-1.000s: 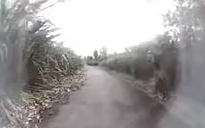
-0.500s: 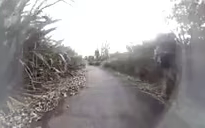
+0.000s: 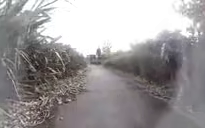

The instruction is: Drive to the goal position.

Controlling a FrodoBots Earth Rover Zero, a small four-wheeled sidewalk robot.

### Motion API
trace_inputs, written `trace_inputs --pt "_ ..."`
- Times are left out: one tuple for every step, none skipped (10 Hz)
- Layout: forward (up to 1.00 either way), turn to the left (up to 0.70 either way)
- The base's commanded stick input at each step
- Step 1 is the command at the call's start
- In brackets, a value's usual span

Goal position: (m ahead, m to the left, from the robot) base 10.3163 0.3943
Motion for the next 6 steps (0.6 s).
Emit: trace_inputs --pt "0.7 0.0" --pt "0.7 0.0" --pt "0.7 0.0" --pt "0.7 0.0" --pt "0.7 0.0" --pt "0.7 0.0"
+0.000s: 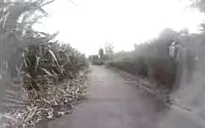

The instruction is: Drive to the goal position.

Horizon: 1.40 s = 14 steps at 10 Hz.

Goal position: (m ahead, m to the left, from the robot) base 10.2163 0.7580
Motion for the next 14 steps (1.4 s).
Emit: trace_inputs --pt "0.7 0.0" --pt "0.7 0.0" --pt "0.7 0.0" --pt "0.7 -0.19" --pt "0.7 -0.35" --pt "0.7 -0.35" --pt "0.7 -0.35" --pt "0.7 -0.35" --pt "0.7 -0.35" --pt "0.7 -0.35" --pt "0.7 -0.35" --pt "0.7 -0.35" --pt "0.7 -0.35" --pt "0.7 -0.35"
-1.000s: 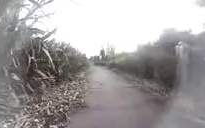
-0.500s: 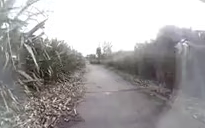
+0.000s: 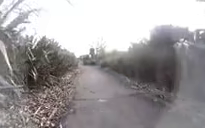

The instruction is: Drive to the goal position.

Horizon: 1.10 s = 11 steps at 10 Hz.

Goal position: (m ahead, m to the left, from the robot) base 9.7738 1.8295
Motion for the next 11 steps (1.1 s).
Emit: trace_inputs --pt "0.7 -0.35" --pt "0.7 -0.35" --pt "0.7 -0.35" --pt "0.7 -0.35" --pt "0.7 -0.35" --pt "0.7 -0.35" --pt "0.7 -0.35" --pt "0.7 -0.35" --pt "0.7 -0.18" --pt "0.7 0.0" --pt "0.7 0.0"
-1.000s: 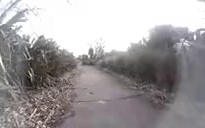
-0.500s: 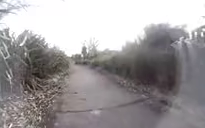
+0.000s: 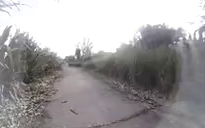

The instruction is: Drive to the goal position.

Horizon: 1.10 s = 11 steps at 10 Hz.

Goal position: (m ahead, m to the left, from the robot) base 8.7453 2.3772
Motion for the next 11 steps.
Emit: trace_inputs --pt "0.7 0.0" --pt "0.7 0.0" --pt "0.7 0.0" --pt "0.7 0.16" --pt "0.7 0.31" --pt "0.7 0.28" --pt "0.7 0.0" --pt "0.7 0.0" --pt "0.7 0.0" --pt "0.7 0.0" --pt "0.7 0.0"
